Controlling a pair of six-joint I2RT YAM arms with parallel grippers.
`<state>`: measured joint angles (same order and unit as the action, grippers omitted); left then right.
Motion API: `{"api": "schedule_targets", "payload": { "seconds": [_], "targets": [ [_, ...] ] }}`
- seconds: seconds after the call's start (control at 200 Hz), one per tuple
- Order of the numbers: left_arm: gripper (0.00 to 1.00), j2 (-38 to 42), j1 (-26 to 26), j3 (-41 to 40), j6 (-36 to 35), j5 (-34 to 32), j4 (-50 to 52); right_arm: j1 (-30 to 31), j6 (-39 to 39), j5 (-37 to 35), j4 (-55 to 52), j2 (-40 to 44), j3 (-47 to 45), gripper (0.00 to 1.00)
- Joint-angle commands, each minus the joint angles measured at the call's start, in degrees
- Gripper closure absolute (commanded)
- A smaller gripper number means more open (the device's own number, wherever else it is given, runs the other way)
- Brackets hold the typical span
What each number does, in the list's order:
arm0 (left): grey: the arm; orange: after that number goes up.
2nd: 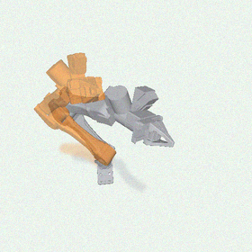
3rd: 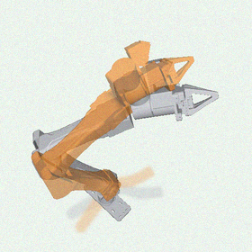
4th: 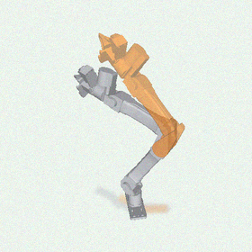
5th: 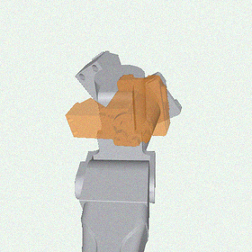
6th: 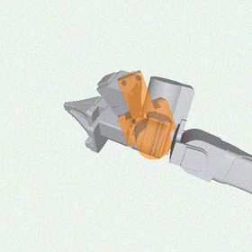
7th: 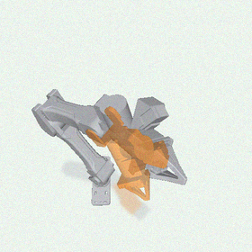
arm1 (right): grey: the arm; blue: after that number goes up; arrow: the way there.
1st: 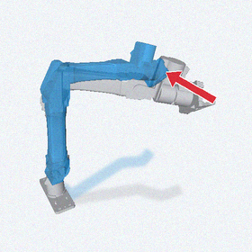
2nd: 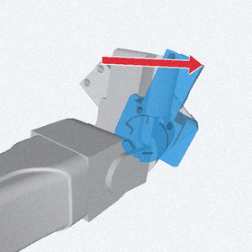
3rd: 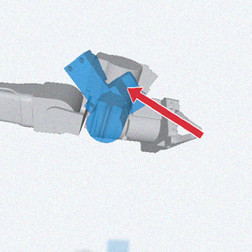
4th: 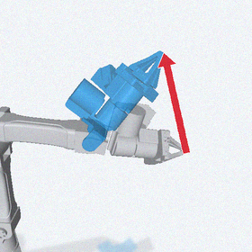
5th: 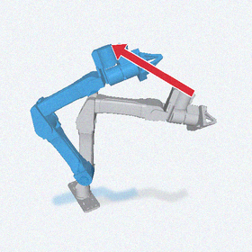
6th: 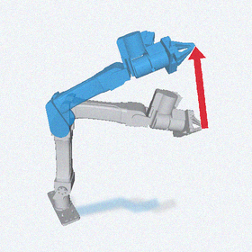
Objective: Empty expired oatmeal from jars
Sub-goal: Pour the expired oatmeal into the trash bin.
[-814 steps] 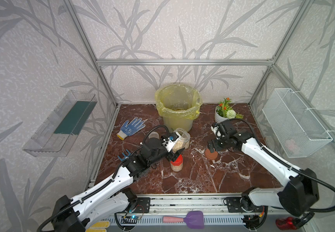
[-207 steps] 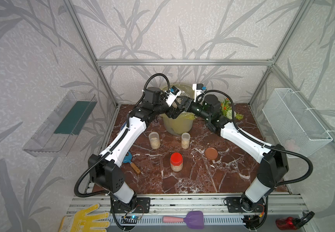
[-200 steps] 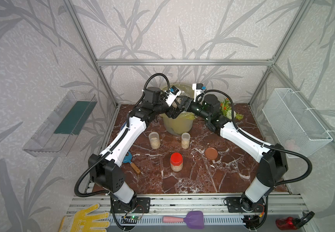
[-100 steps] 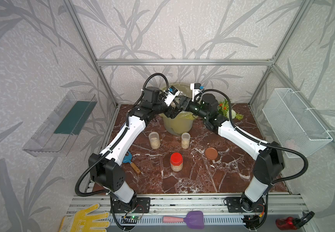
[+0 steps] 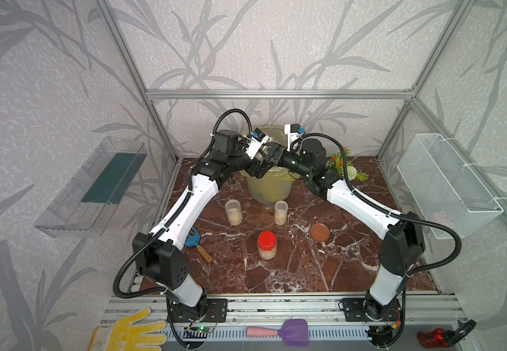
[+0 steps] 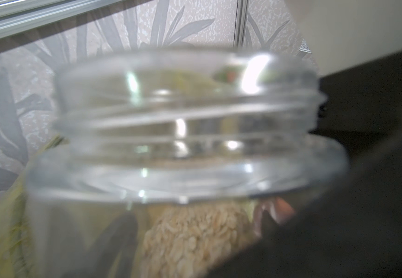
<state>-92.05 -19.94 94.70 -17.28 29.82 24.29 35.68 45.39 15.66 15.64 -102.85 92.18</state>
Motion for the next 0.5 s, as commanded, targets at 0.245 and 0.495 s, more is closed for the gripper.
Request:
{"api": "schedule_targets", "payload": {
  "seconds": [0.245, 0.495],
  "targets": [
    [0.01, 1.45, -0.37, 4.38, -4.41, 4.62, 2.80, -0.17, 0.38, -4.63, -1.56, -2.05, 5.97, 0.77],
    [0.01, 2.48, 1.04, 3.90, -4.35, 3.78, 4.43, -0.40, 0.19, -6.78, -1.80, -2.35, 7.38, 0.77]
  ]
}}
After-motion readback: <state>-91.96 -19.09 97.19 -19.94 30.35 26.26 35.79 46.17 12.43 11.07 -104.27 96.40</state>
